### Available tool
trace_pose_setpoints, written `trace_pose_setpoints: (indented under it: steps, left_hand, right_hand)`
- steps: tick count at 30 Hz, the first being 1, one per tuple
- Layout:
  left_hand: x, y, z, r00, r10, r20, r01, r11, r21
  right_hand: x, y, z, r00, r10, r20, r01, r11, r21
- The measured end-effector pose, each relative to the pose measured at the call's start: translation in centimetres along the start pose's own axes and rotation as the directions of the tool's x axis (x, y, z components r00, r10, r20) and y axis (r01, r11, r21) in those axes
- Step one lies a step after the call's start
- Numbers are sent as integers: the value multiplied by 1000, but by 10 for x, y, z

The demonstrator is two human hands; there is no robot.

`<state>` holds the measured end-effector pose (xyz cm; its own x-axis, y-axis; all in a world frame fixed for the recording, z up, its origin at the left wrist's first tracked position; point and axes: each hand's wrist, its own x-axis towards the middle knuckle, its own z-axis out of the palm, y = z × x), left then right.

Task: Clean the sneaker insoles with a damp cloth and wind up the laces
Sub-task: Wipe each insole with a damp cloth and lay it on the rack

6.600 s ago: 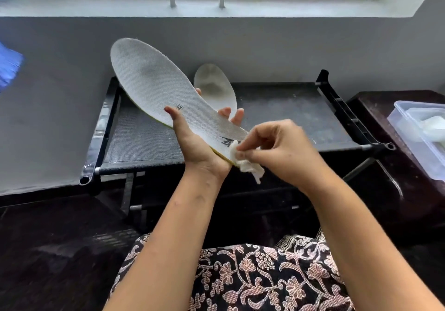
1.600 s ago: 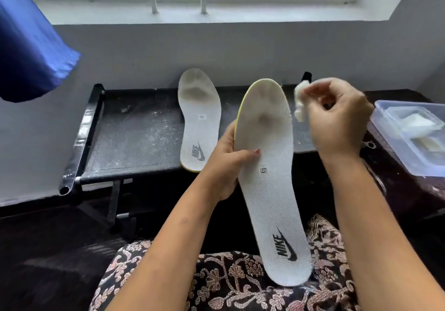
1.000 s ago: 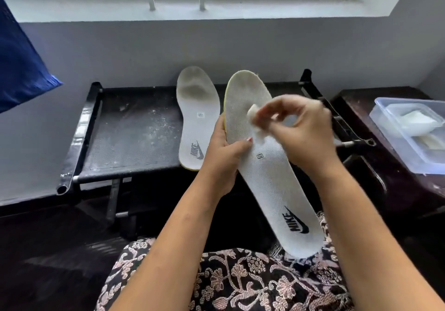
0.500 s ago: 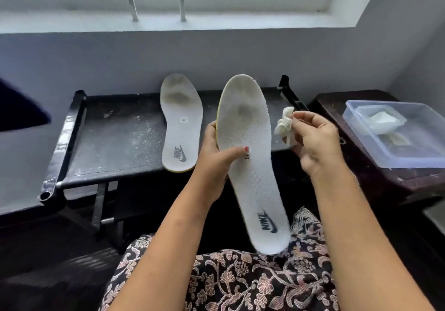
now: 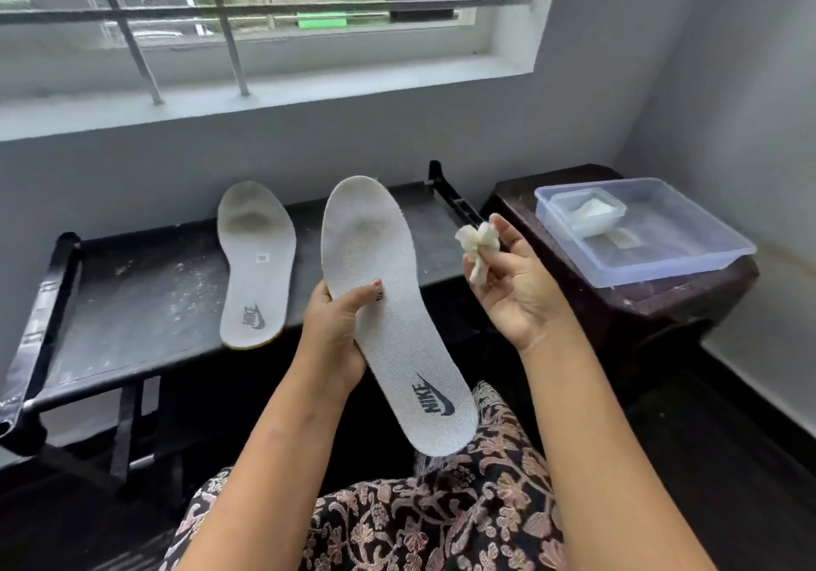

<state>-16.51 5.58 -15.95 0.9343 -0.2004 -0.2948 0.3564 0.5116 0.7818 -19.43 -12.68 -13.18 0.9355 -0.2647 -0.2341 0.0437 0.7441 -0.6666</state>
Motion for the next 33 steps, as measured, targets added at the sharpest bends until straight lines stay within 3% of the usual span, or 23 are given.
trace_pose_setpoints:
  steps: [8,16,19,23,27,30,33]
  left_hand:
    - [11,13,41,1000,8,-18,-6,998,63]
    - [52,5,88,998,-35,-44,41,989,145]
    - [68,-4,95,997,-46,-65,57,983,172]
    - [84,-17,105,995,-73,-73,87,975,205]
    - [95,-26,110,990,-110,-84,126,967,221]
    - [101,-31,109,987,-130,-94,148,965,215]
    - [104,-32,108,987,-137,-87,152,966,211]
  right_hand:
    - [15,-44,-35,940,-217,-264,52,855,-516]
    - [96,-121,-73,796,-542,-269,87,543,-835]
    - [128,-145,-89,711,-659,-244,-10,337,-941]
    - [162,-157,-110,658,-691,-299,-272,152,-950]
    - [185,-149,-127,673,-687,-274,-436,-69,-897]
    - [187,-146,-123,661,-723,-199,-466,-189,-864]
    - [179,-137,-102,632,-772,-63,-348,-211,-913]
